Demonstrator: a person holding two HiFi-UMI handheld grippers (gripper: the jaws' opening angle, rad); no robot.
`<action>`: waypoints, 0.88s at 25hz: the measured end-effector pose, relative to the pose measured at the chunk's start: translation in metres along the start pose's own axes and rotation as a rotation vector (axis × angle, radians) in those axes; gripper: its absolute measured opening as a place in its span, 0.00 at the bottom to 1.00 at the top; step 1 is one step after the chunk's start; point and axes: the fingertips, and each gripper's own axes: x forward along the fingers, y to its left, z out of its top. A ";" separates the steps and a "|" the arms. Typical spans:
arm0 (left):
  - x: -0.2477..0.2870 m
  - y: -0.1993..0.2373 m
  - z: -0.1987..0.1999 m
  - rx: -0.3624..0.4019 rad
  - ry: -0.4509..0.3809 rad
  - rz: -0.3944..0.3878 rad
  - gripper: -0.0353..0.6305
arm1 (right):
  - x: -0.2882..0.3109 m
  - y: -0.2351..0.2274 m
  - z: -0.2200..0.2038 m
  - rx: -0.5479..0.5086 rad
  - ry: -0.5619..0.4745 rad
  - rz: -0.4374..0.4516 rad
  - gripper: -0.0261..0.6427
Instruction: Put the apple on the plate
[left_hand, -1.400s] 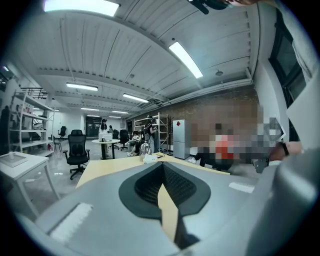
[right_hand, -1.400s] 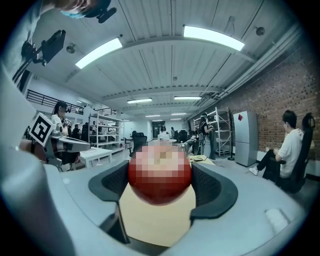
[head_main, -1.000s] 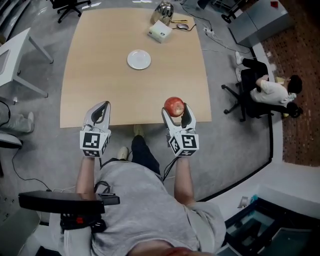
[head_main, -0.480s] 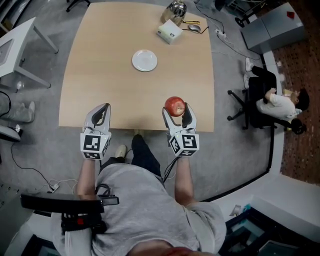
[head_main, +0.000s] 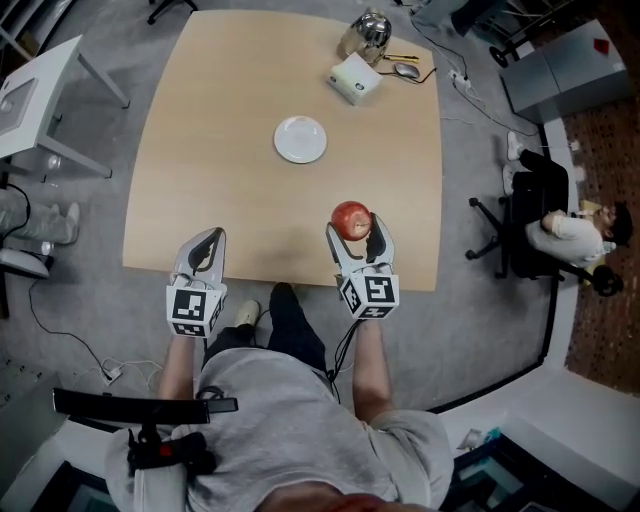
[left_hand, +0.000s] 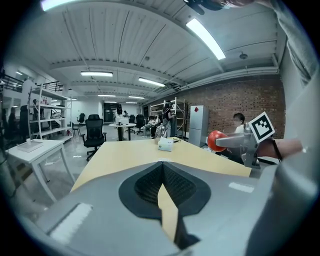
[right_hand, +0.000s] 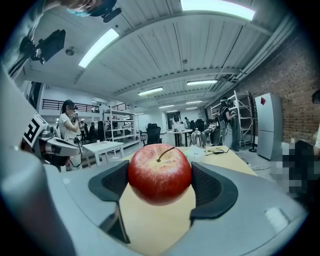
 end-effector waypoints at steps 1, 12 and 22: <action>0.002 0.002 -0.001 -0.001 0.003 0.002 0.08 | 0.005 -0.001 -0.001 0.000 0.001 0.003 0.62; 0.026 0.012 -0.009 -0.019 0.038 0.019 0.08 | 0.051 -0.015 -0.010 -0.004 0.027 0.031 0.62; 0.038 0.019 -0.019 -0.047 0.069 0.040 0.08 | 0.094 -0.023 -0.018 -0.018 0.056 0.065 0.62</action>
